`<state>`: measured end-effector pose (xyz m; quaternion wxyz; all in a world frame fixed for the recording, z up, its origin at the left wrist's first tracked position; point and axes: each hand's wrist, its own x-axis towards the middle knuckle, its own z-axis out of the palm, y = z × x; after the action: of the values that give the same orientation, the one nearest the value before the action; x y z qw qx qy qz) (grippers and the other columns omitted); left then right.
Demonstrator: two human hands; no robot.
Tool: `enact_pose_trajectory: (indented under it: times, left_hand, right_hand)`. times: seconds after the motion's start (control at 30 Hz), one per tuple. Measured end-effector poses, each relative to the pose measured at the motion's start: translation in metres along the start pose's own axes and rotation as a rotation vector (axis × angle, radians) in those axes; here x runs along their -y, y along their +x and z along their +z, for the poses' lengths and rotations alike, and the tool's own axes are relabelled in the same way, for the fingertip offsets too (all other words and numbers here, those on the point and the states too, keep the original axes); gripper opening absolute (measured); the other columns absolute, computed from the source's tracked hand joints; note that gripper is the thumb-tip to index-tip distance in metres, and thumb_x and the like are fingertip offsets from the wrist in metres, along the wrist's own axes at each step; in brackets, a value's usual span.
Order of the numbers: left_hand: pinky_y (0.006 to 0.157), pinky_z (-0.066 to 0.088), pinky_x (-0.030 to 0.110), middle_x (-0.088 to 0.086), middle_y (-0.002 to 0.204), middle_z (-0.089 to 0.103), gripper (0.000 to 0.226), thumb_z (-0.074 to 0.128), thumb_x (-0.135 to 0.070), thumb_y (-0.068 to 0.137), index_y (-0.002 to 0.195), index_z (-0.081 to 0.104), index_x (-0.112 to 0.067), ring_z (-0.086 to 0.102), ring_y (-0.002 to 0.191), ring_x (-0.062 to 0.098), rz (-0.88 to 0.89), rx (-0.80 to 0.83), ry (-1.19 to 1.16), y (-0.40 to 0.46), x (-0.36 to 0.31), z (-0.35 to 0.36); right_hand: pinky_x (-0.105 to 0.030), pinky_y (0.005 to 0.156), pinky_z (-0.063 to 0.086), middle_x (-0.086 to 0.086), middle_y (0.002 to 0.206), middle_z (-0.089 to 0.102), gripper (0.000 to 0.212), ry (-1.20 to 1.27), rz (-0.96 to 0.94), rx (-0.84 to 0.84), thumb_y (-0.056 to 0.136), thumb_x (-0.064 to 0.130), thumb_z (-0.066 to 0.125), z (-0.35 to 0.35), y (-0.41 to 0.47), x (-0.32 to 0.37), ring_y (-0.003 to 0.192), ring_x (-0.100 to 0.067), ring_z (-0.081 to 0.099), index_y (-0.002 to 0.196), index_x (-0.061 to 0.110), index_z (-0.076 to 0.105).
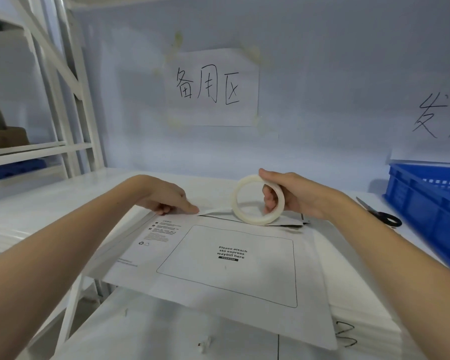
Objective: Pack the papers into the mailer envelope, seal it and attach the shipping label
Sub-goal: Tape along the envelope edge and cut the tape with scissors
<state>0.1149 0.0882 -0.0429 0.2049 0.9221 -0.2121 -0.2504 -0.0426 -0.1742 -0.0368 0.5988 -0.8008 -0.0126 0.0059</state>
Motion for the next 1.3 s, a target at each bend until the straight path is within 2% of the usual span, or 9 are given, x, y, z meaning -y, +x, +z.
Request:
enact_pose_trajectory:
  times: [0.1, 0.33, 0.5, 0.63, 0.8, 0.9, 1.03, 1.17, 1.3]
  left_hand:
    - [0.061, 0.032, 0.026, 0.001, 0.076, 0.036, 0.058, 0.065, -0.068, 0.080, 0.094, 0.055, -0.013, 0.032, 0.061, 0.017, -0.026, -0.023, -0.022, 0.001, -0.003, 0.003]
    - [0.062, 0.031, 0.025, 0.002, 0.074, 0.033, 0.064, 0.056, -0.074, 0.081, 0.096, 0.044, -0.013, 0.031, 0.064, 0.020, -0.056, -0.064, 0.146, -0.001, -0.014, 0.014]
    - [0.067, 0.034, 0.029, 0.006, 0.084, 0.044, 0.079, 0.052, -0.087, 0.069, 0.099, 0.052, -0.013, 0.040, 0.072, 0.025, -0.075, -0.085, 0.282, 0.001, -0.014, 0.016]
    - [0.066, 0.036, 0.032, 0.007, 0.070, 0.052, 0.090, 0.040, -0.097, 0.055, 0.085, 0.047, -0.012, 0.045, 0.061, 0.025, -0.082, -0.129, 0.496, 0.004, -0.015, 0.020]
    - [0.068, 0.036, 0.032, 0.005, 0.076, 0.058, 0.083, 0.041, -0.092, 0.069, 0.094, 0.052, -0.014, 0.051, 0.066, 0.024, -0.084, -0.183, 0.529, 0.003, -0.015, 0.022]
    - [0.065, 0.034, 0.031, 0.007, 0.080, 0.057, 0.084, 0.042, -0.091, 0.071, 0.099, 0.055, -0.012, 0.050, 0.069, 0.025, -0.088, -0.161, 0.536, 0.002, -0.017, 0.021]
    - [0.064, 0.034, 0.031, 0.007, 0.077, 0.057, 0.082, 0.041, -0.090, 0.071, 0.094, 0.052, -0.013, 0.050, 0.066, 0.024, -0.087, -0.167, 0.551, 0.003, -0.017, 0.021]
    - [0.067, 0.035, 0.031, 0.007, 0.074, 0.056, 0.081, 0.041, -0.090, 0.071, 0.089, 0.049, -0.012, 0.049, 0.063, 0.024, -0.082, -0.175, 0.540, 0.004, -0.015, 0.021]
    - [0.067, 0.035, 0.030, 0.006, 0.082, 0.059, 0.080, 0.040, -0.090, 0.073, 0.094, 0.051, -0.014, 0.053, 0.070, 0.024, -0.076, -0.187, 0.543, 0.004, -0.013, 0.022]
  right_hand:
    - [-0.033, 0.080, 0.052, -0.006, 0.054, 0.046, 0.056, 0.030, 0.043, 0.029, 0.095, 0.055, 0.046, 0.000, 0.001, -0.004, 0.065, -0.030, 0.058, 0.062, 0.010, 0.051]
    - [-0.035, 0.078, 0.051, 0.002, 0.052, 0.020, 0.054, 0.062, 0.063, 0.037, 0.095, 0.056, 0.046, 0.006, 0.001, 0.002, 0.054, -0.022, 0.015, 0.058, 0.017, 0.038]
    - [-0.033, 0.074, 0.043, 0.002, 0.052, 0.025, 0.046, 0.045, 0.056, 0.052, 0.098, 0.049, 0.045, 0.004, -0.001, 0.006, 0.050, -0.018, 0.025, 0.070, 0.013, 0.050]
    - [-0.031, 0.068, 0.044, -0.001, 0.055, 0.038, 0.041, 0.058, 0.024, 0.044, 0.099, 0.042, 0.045, 0.003, -0.001, 0.005, 0.050, -0.018, 0.038, 0.088, 0.006, 0.060]
    - [-0.032, 0.076, 0.054, -0.012, 0.064, 0.058, 0.055, 0.123, 0.069, 0.085, 0.096, 0.051, 0.046, 0.002, -0.002, -0.005, 0.075, -0.031, 0.066, 0.075, 0.004, 0.063]
    - [-0.032, 0.085, 0.051, -0.009, 0.056, 0.050, 0.061, 0.137, 0.094, 0.081, 0.092, 0.061, 0.042, 0.003, -0.001, -0.009, 0.084, -0.031, 0.069, 0.066, 0.008, 0.058]
    - [-0.040, 0.101, 0.048, -0.004, 0.050, 0.028, 0.062, 0.132, 0.085, 0.053, 0.094, 0.060, 0.042, 0.005, 0.003, -0.006, 0.060, -0.025, 0.055, 0.058, 0.011, 0.051]
    - [-0.037, 0.085, 0.053, 0.001, 0.050, 0.020, 0.056, 0.040, 0.067, 0.040, 0.096, 0.059, 0.040, 0.006, 0.002, 0.005, 0.047, -0.019, 0.028, 0.066, 0.013, 0.050]
    - [-0.030, 0.062, 0.043, 0.006, 0.045, 0.019, 0.050, -0.034, 0.068, 0.002, 0.098, 0.053, 0.042, -0.008, -0.009, 0.015, 0.041, -0.015, 0.019, 0.075, 0.010, 0.055]
